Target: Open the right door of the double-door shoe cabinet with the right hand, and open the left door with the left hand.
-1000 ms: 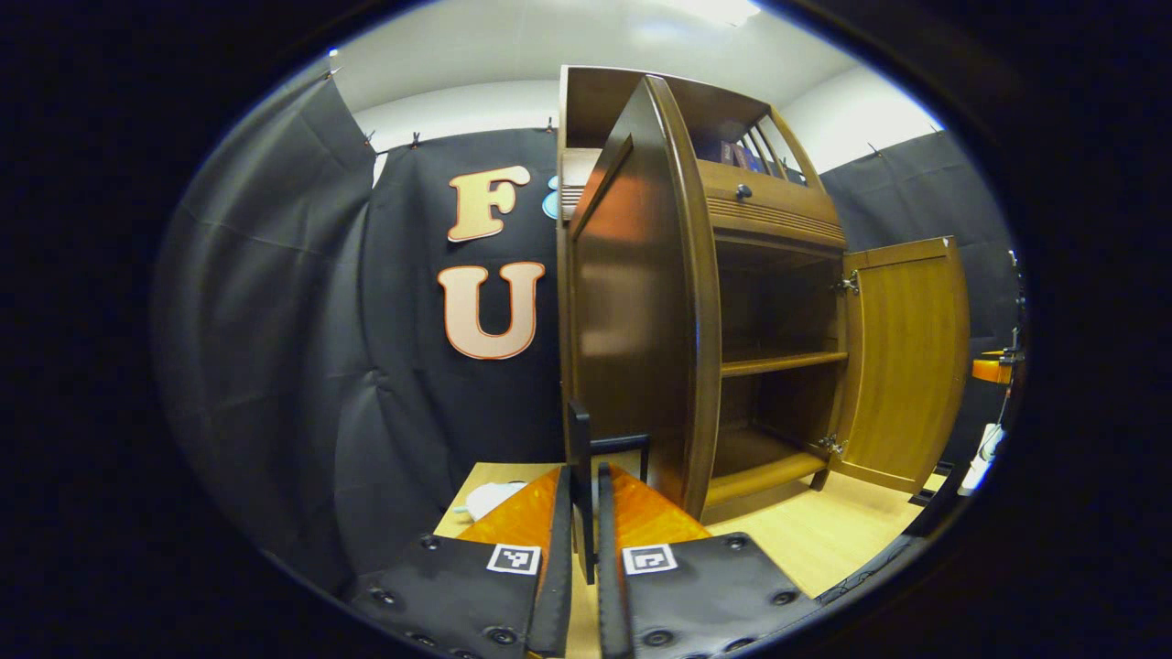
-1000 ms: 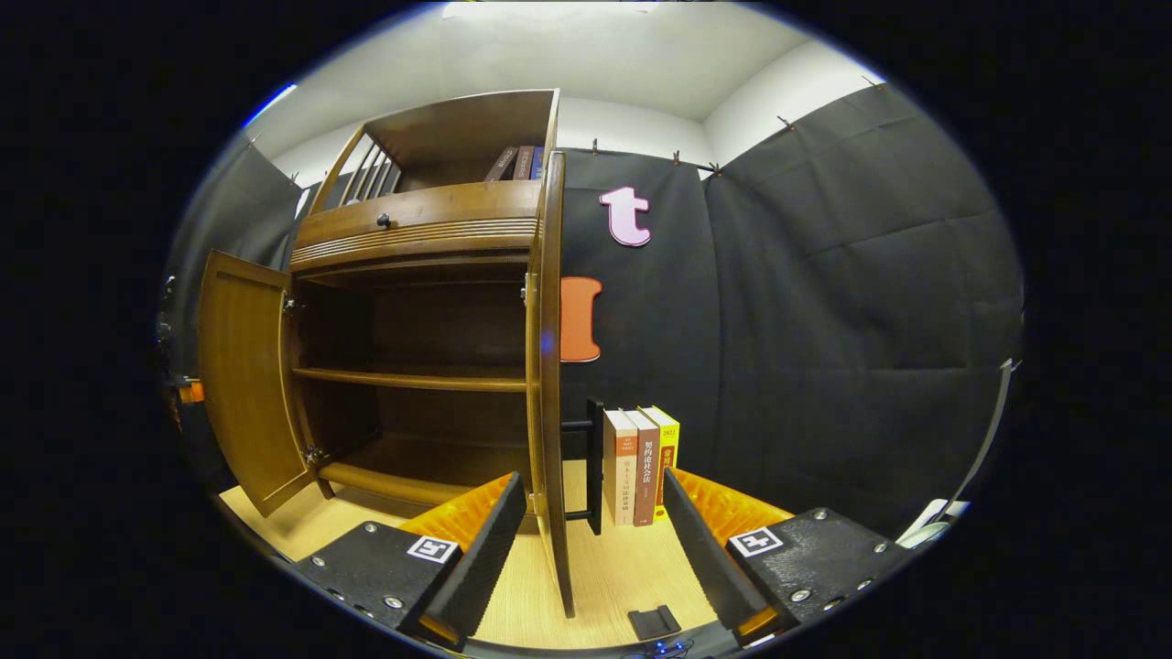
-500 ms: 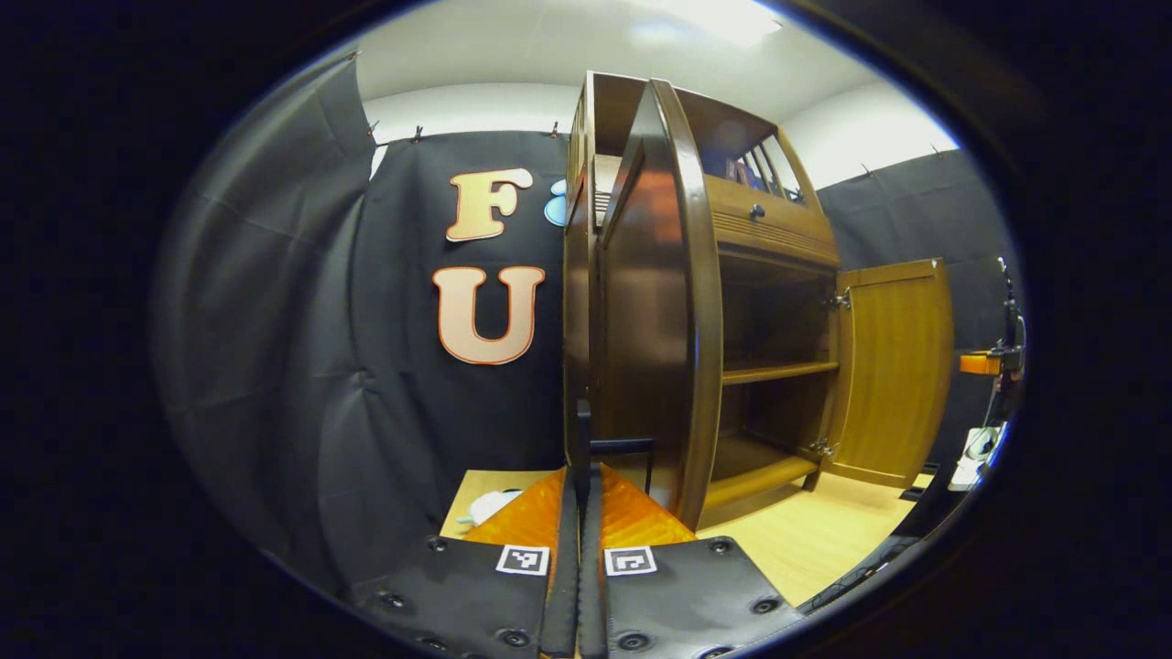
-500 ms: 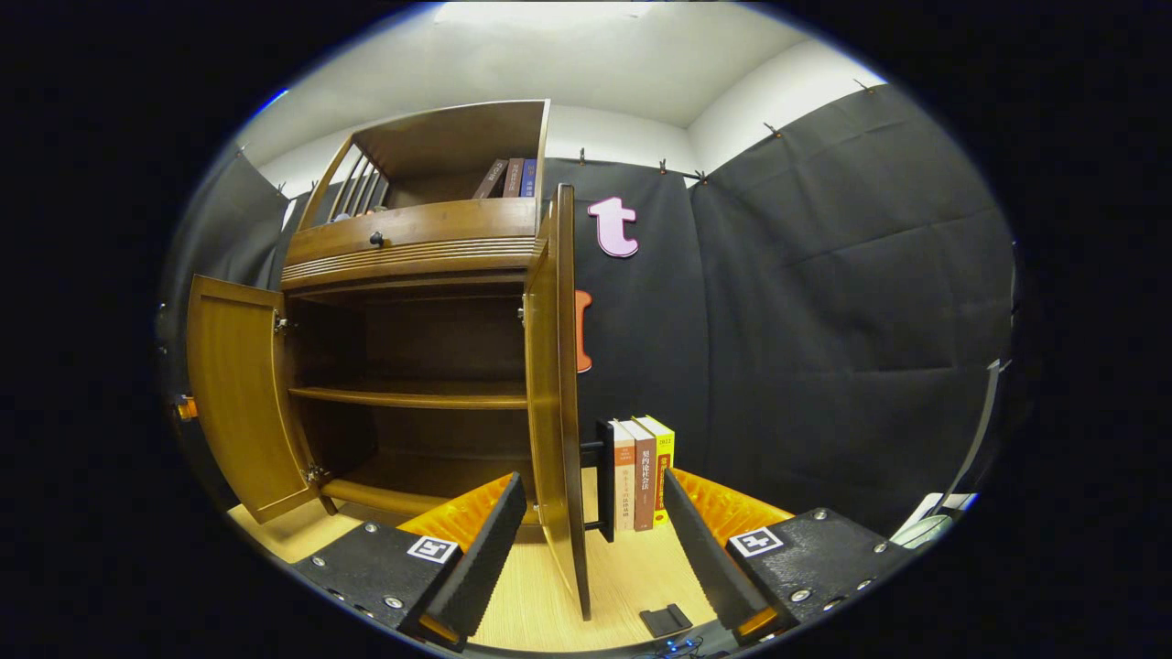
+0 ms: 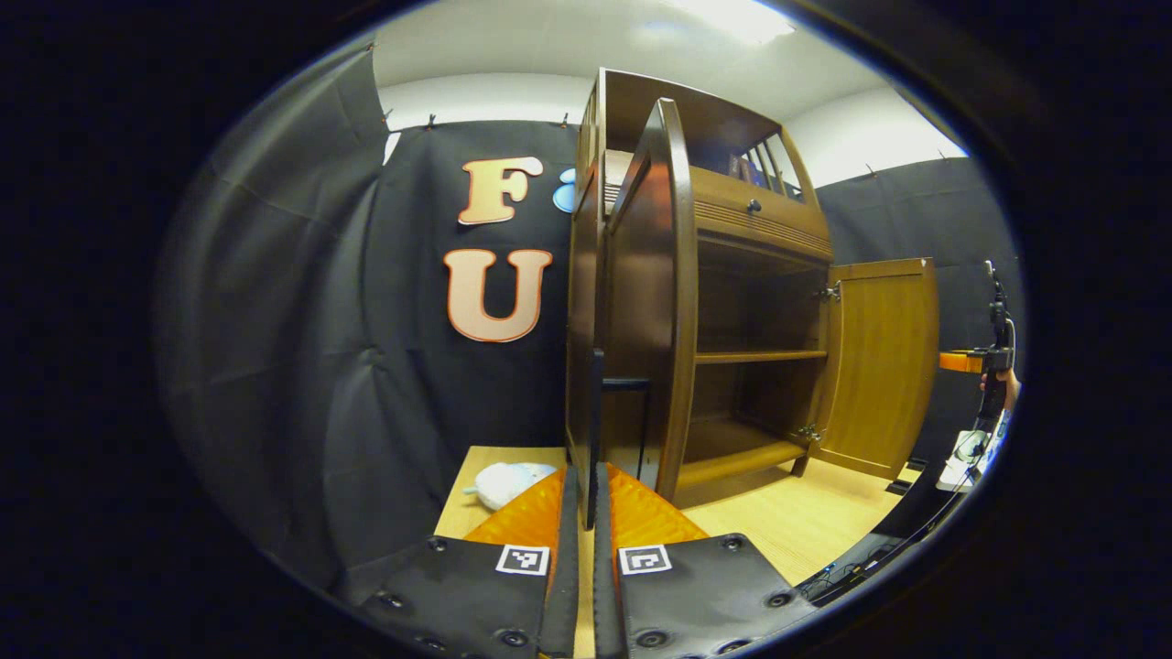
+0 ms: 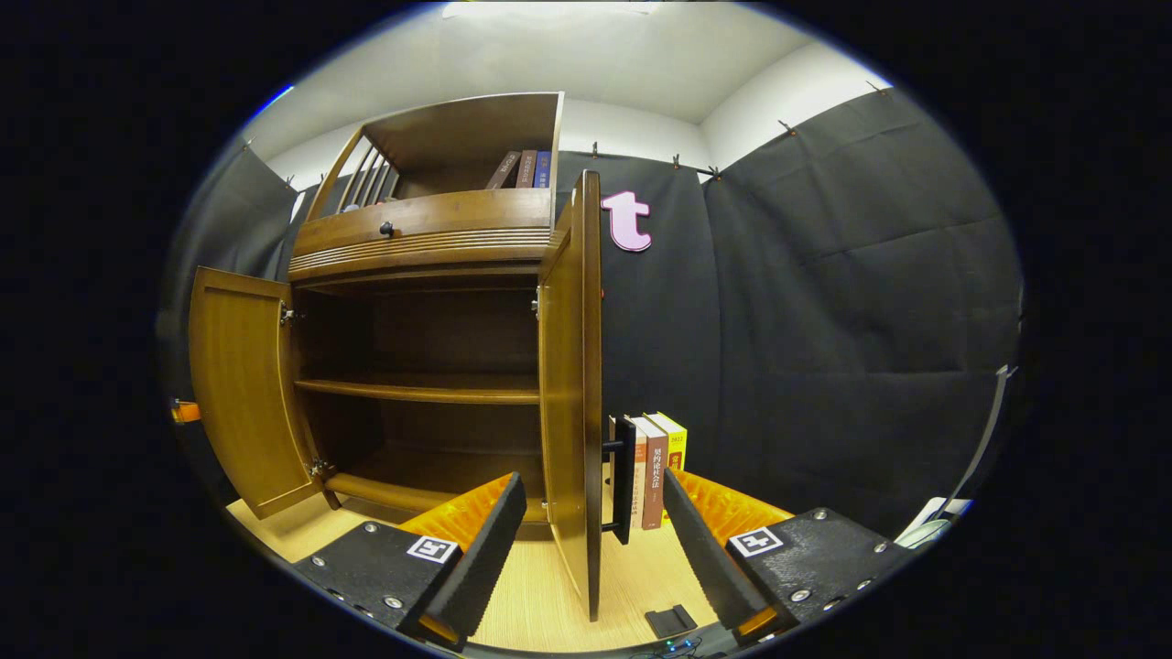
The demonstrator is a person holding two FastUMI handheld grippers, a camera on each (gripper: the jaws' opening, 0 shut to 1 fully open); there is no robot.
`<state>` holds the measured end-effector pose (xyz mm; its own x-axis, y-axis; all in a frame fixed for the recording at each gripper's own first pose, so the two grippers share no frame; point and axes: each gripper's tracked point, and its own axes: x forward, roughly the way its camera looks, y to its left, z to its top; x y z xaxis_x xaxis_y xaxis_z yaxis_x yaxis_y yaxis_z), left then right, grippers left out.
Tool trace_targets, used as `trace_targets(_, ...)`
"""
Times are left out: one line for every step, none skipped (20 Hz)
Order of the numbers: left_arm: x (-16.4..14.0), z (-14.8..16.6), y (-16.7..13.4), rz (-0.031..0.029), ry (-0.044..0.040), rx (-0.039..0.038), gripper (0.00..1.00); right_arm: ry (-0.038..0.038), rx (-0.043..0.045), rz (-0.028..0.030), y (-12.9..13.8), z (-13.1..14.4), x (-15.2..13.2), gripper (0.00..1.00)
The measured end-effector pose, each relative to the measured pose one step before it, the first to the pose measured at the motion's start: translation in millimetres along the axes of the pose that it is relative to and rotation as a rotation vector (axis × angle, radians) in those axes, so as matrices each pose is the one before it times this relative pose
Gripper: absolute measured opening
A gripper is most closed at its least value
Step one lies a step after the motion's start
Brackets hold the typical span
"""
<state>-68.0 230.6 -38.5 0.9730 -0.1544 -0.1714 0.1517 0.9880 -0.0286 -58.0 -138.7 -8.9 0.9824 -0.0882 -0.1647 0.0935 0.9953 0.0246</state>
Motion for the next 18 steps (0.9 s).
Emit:
trace_targets(-7.04,2.23,-11.45,0.01502,-0.00786,-0.00586,0.07,0.00386,0.01223,0.00049,-1.67,-2.88,0.53,0.92)
trace_targets(-6.19,4.36,-7.66,0.02936,0.00223,0.01192,0.08,-0.00177,0.01398,0.00619,0.56,-2.18,-0.37,0.92)
trace_targets(-2.62,2.39,-6.25,0.03641,0.00207,0.02087,0.07,-0.00286,0.01192,0.00772,0.30,-0.65,-1.22,0.92)
trace_targets(2.77,2.61,-8.26,0.03699,0.00530,0.01885,0.07,0.00114,0.00597,0.00606,0.64,-0.37,-0.50,0.92)
trace_targets(2.93,4.35,-10.87,0.02685,-0.00337,0.01707,0.07,0.00081,-0.00195,0.00323,-0.93,-1.90,1.19,0.92)
trace_targets(4.61,7.52,-11.03,0.03429,-0.01728,0.01279,0.07,0.00185,-0.00434,0.00593,-0.65,-1.93,2.36,0.92)
trace_targets(5.45,5.44,-8.54,0.04093,-0.01473,0.01702,0.07,0.00390,-0.00033,0.00739,0.17,-2.15,1.70,0.92)
trace_targets(4.78,3.80,-9.58,0.03638,-0.02284,0.00486,0.07,0.00284,0.00310,0.01185,0.58,-2.85,0.48,0.92)
trace_targets(2.98,4.93,-10.28,0.03259,-0.02216,0.01295,0.08,-0.00054,-0.00081,0.01011,1.37,-2.44,0.19,0.92)
trace_targets(1.81,4.99,-7.82,0.03682,-0.02406,0.01281,0.00,0.00081,-0.01024,0.00400,0.07,-1.86,0.70,0.92)
trace_targets(3.64,-1.98,-12.94,0.02013,-0.02140,0.00312,0.02,0.00380,-0.01527,0.00051,-1.77,-2.84,0.31,0.92)
trace_targets(6.92,2.27,-10.55,0.01385,-0.01038,-0.00513,0.03,0.00431,-0.01306,-0.00050,-0.14,-3.61,0.98,0.92)
trace_targets(2.84,-2.53,-4.38,0.01868,0.00406,-0.01513,0.16,-0.00099,-0.00321,0.00504,-0.53,-2.56,0.33,0.92)
trace_targets(2.96,-3.83,-9.80,0.00526,0.00972,-0.02831,0.03,-0.00065,0.00715,0.01134,2.27,-1.90,-0.54,0.92)
trace_targets(2.62,-2.47,-8.40,0.00182,0.00831,-0.02960,0.16,0.00390,0.01071,0.01289,2.06,-3.08,-0.09,0.92)
trace_targets(1.84,-3.36,-6.22,-0.00087,0.00868,-0.02002,0.22,0.00514,0.00881,0.00972,1.34,-3.19,0.20,0.92)
trace_targets(2.08,-2.27,-4.71,0.00425,0.00574,-0.00408,0.32,0.00253,0.00640,0.00652,0.20,-2.35,2.32,0.92)
trace_targets(0.76,-2.43,-2.43,0.00053,0.00596,0.00979,0.34,0.00093,0.00554,0.00684,-0.22,-0.62,1.05,0.92)
